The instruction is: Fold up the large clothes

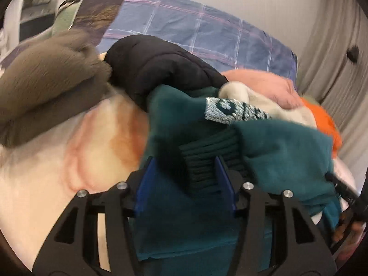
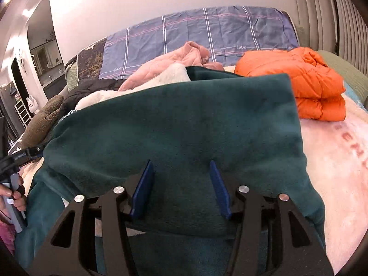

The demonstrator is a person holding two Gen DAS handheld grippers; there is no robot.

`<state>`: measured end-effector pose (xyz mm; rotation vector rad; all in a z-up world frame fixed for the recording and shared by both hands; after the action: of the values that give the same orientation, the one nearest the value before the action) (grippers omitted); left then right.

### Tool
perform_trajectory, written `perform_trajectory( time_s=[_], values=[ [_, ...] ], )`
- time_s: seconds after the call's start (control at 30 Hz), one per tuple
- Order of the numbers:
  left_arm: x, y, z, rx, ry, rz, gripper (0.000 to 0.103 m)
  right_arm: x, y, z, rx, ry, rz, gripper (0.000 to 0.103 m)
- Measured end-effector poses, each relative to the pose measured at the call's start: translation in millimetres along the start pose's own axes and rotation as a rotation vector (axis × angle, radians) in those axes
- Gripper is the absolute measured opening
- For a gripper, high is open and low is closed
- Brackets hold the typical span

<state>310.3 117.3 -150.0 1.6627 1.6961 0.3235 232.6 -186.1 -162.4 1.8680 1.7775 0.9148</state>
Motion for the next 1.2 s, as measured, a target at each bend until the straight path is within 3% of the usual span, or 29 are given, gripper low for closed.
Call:
perform_trajectory(
  time_s=[0.13,0.17,0.2,0.27,0.37,0.4,0.47,0.5,0.8,0.93,1.0,1.1,1.13,1.2],
  values=[
    [-9.9,29.5,-41.9,-0.142,0.134,0.064,0.047,-0.4,11.7,-18.5,-0.094,0.078,0.038,0.053],
    [-18.5,34.9,-52.3,-0.176,0.134,0.089,0.047,7.5,15.9,-28.3,-0.132,0.110,0.015,0.053],
    [-35.4,41.1,-66.2,-0.216,0.087,0.115,0.046,13.6,16.9,-30.3,-0.139,0.129,-0.007,0.055],
    [-61.1,48.9,-75.5,-0.236,0.006,0.142,0.047,24.2,12.1,-23.0,-0.100,0.140,-0.037,0.060],
    [-103.1,41.1,-55.6,-0.184,-0.100,0.213,0.052,27.1,-2.5,4.3,0.019,0.074,-0.063,0.063],
    [-110.4,30.6,-32.6,-0.132,-0.096,0.238,0.060,26.8,-3.1,9.3,0.031,0.061,-0.068,0.064],
    [-104.9,3.4,23.5,-0.027,0.050,0.300,0.062,27.8,-1.5,8.3,0.029,0.049,-0.077,0.065],
    [-98.0,-10.7,52.0,-0.034,0.158,0.373,0.065,29.1,-1.5,9.0,0.030,0.053,-0.082,0.065],
    [-96.7,-1.1,22.3,-0.055,0.107,0.336,0.062,23.4,10.4,-17.1,0.004,0.089,-0.037,0.066],
    [-119.8,17.9,-7.7,-0.090,0.043,0.363,0.057,18.5,46.1,-36.2,-0.038,0.000,-0.096,0.066],
    [-128.8,22.6,-8.2,-0.091,0.024,0.381,0.057,10.4,57.0,-26.5,-0.015,-0.060,-0.111,0.068],
    [-113.8,4.3,45.5,0.046,0.149,0.442,0.066,-18.7,41.3,22.5,0.126,-0.161,-0.082,0.075],
    [-109.0,-7.2,64.0,0.042,0.166,0.483,0.068,-31.0,26.5,49.5,0.145,-0.177,-0.075,0.084],
    [-109.3,-9.4,66.9,0.011,0.153,0.478,0.068,-38.6,22.1,60.2,0.098,-0.157,-0.055,0.088]
  ],
)
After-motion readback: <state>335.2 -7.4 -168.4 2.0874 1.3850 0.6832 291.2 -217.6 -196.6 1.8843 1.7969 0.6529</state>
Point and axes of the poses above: each gripper's, at about its wrist camera, not at the fingertips, and z roughly the way its jaws point, x to its left, y to its top, the point moved 10 cm from there along z, roughly the way its jaws point, and after that the axes turned 7 degrees about x, right-handed, at the moved point
